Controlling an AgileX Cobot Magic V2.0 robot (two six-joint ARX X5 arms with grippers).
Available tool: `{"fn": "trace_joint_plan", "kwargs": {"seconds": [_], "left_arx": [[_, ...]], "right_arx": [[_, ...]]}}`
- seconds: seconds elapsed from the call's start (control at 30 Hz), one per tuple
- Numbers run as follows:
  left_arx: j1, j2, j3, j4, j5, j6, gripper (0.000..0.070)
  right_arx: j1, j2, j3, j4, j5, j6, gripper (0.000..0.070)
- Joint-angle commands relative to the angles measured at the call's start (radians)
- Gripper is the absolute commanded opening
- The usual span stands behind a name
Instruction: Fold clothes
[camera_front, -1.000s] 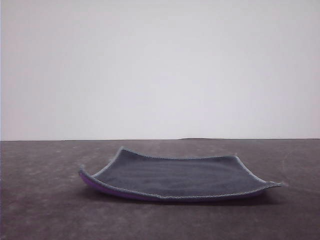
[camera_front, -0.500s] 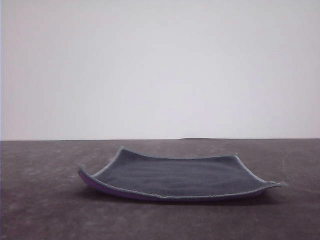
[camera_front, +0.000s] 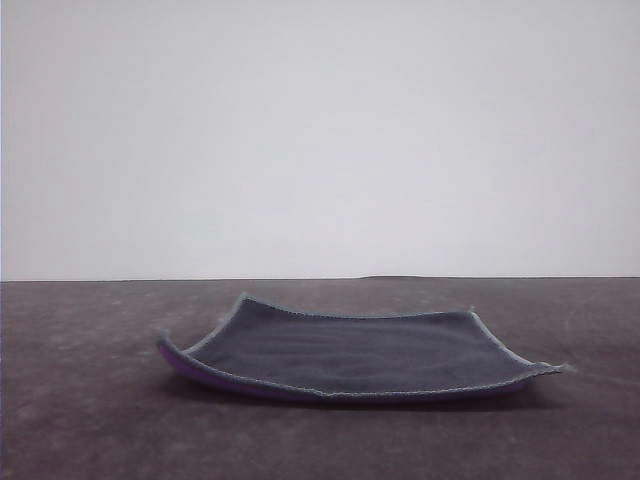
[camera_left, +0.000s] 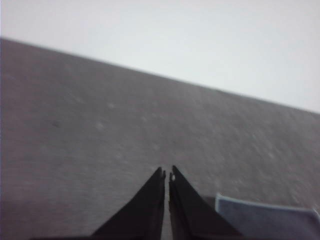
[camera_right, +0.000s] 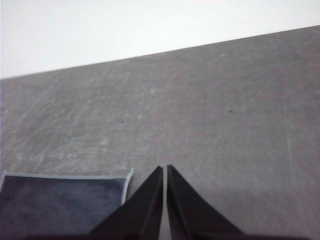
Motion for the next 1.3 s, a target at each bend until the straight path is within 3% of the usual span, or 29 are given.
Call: {"fn": "trace_joint_plan", "kwargs": {"seconds": [0.0,0.33,0.57,0.8,0.83,0.93,1.0,1.27], "left_arx": [[-0.009,0.097,0.059,0.005,0.040,-0.005,0.0000],[-0.107,0.544,0.331,-0.012,0.198,0.019,0.0000],[-0.193,0.750,0.428,-0.023,0.221,0.050,0.0000],[-0.250,0.851,0.435,-0.034,0.222,0.054,0.0014],[-0.254,0.856,0.435,-0.040,0.221,0.055,0.0035],[-0.262,0.861,0.435,-0.056,0.222,0.054,0.0237],[-0.265,0.861,0.435,-0.063,0.222,0.054,0.0347],[-0.266,0.861,0.435,-0.071,0.225,0.053,0.0354]], "right_arx": [[0.000,0.087,0.063,0.009,-0.022,-0.044,0.0006],[0.000,0.500,0.312,0.014,-0.190,-0.063,0.0006],[0.011,0.686,0.325,0.021,-0.245,-0.070,0.0006],[0.030,0.798,0.325,0.015,-0.322,-0.073,0.0017],[0.032,0.805,0.325,0.014,-0.334,-0.073,0.0034],[0.038,0.809,0.325,0.014,-0.344,-0.074,0.0290],[0.041,0.809,0.325,0.014,-0.344,-0.074,0.0398],[0.041,0.809,0.325,0.010,-0.344,-0.074,0.0420]]}}
